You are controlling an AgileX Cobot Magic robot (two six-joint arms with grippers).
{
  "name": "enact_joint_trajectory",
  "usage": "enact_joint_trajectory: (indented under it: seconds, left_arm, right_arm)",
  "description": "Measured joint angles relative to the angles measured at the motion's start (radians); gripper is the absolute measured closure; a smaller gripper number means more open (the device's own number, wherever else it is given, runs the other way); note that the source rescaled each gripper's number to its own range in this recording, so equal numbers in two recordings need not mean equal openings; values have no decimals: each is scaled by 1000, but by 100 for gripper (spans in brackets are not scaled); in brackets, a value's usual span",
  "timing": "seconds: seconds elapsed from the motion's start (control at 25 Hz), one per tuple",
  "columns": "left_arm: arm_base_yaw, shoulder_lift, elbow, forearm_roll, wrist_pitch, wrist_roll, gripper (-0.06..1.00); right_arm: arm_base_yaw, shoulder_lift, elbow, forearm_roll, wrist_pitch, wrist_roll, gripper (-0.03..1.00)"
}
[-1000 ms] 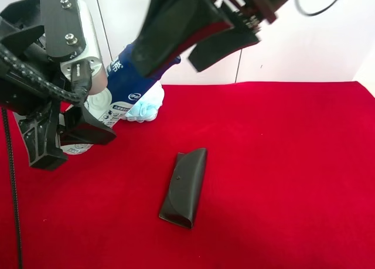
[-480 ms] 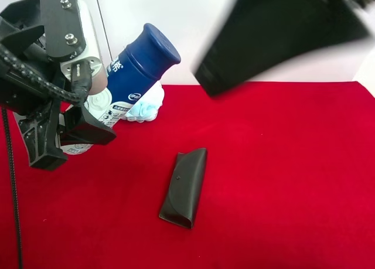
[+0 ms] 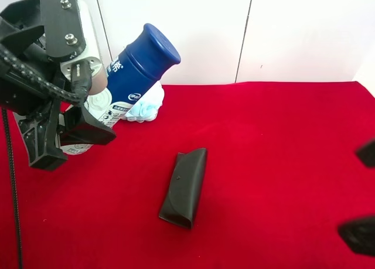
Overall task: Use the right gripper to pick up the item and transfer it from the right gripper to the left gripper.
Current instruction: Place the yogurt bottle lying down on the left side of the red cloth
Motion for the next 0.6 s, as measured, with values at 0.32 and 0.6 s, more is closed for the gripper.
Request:
enact_joint_trajectory:
  seconds: [0.32, 0.6]
  left_arm:
    - [0, 0, 0, 0, 5, 0, 82]
    - [0, 0, 0, 0, 5, 0, 82]
  right_arm:
    - [0, -335, 263, -78, -51, 22, -3]
    - [0, -459, 288, -91, -159, 22, -3]
